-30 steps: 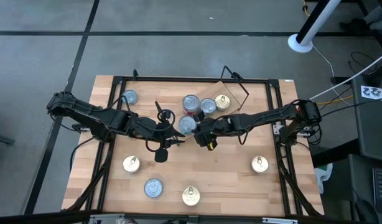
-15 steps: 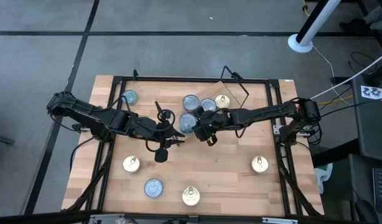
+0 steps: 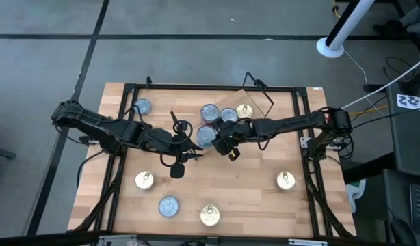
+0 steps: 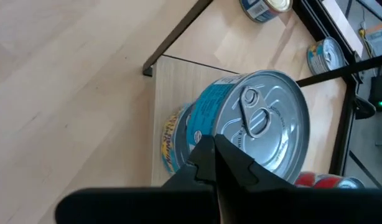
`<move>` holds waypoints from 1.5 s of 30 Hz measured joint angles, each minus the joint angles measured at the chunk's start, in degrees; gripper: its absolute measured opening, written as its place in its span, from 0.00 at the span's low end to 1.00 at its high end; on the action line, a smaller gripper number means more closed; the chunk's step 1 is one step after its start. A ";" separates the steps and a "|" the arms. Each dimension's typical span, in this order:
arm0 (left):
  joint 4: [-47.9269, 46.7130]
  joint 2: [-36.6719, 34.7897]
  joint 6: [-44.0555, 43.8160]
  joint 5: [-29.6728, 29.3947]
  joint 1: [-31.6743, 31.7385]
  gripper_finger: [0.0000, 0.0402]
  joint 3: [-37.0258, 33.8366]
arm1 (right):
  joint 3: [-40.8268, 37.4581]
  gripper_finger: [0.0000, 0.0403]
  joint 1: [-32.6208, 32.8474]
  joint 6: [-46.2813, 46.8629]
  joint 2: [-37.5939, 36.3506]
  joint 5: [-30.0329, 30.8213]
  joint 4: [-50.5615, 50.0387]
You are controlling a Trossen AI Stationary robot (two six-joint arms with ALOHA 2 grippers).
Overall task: Stack canned seafood by type on shelf
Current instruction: Stack the yellow and blue tuna can on the shelf on top of the other yellow and blue tuna can
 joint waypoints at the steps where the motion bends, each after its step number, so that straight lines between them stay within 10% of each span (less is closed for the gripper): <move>1: 0.00 0.00 0.00 0.00 -0.01 0.21 0.00 | 0.00 0.00 0.00 0.00 0.25 0.00 0.30; 24: 0.02 -0.02 -0.02 0.00 0.01 0.21 0.09 | 0.00 0.03 0.11 -1.51 3.53 2.45 0.54; 45: 0.00 -0.02 -2.19 0.02 -0.01 0.21 0.07 | -0.02 0.40 0.15 -1.92 3.35 15.13 3.56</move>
